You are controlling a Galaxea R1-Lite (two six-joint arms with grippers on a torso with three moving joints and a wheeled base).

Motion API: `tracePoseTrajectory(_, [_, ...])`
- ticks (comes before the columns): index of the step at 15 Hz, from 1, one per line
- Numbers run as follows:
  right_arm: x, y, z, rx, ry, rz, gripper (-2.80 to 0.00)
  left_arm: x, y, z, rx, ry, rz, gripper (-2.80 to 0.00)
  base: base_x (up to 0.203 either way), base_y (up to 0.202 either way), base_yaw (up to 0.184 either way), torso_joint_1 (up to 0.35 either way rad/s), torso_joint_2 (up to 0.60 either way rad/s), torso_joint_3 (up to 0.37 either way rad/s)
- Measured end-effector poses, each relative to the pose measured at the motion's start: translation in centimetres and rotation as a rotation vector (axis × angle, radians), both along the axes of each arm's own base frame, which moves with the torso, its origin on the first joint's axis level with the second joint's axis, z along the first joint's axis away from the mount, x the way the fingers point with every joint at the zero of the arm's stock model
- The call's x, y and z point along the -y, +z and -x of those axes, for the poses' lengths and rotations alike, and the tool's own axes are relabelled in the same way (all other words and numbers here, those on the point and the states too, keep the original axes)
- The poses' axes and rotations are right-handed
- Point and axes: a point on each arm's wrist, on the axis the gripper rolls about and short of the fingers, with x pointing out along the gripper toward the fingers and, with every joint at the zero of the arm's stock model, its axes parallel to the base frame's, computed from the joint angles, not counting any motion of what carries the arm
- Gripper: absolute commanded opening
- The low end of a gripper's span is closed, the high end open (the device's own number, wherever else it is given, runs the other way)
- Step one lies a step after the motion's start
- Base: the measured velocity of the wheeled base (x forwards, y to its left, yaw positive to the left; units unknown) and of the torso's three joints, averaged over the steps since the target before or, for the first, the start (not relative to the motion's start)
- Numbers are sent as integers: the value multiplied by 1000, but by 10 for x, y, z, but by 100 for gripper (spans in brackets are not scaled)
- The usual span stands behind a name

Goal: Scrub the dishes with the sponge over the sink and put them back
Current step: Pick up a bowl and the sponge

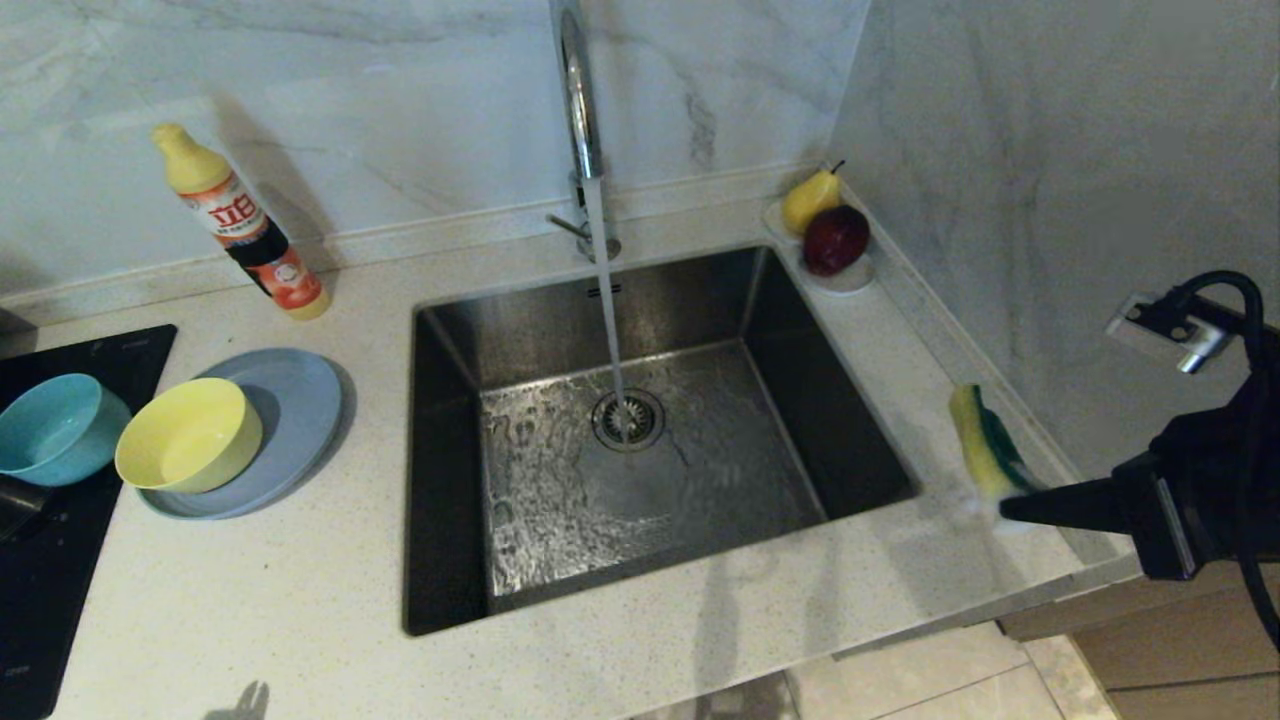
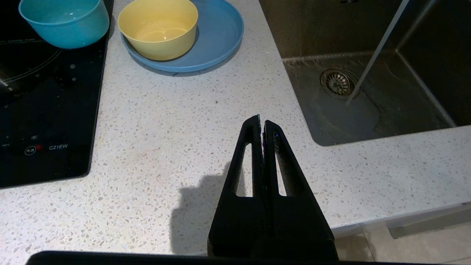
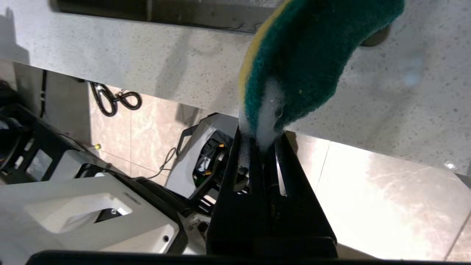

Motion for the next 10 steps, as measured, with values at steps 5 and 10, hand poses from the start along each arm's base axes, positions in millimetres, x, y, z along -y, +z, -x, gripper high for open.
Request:
tracePoseTrajectory(5, [4, -2, 9, -33, 34, -17, -280, 0, 0, 0, 0, 0, 0, -280, 0, 0, 0, 0, 0, 0])
tracePoseTrajectory(10, [10, -15, 7, -37, 2, 58, -280, 0, 0, 0, 0, 0, 0, -280, 0, 0, 0, 0, 0, 0])
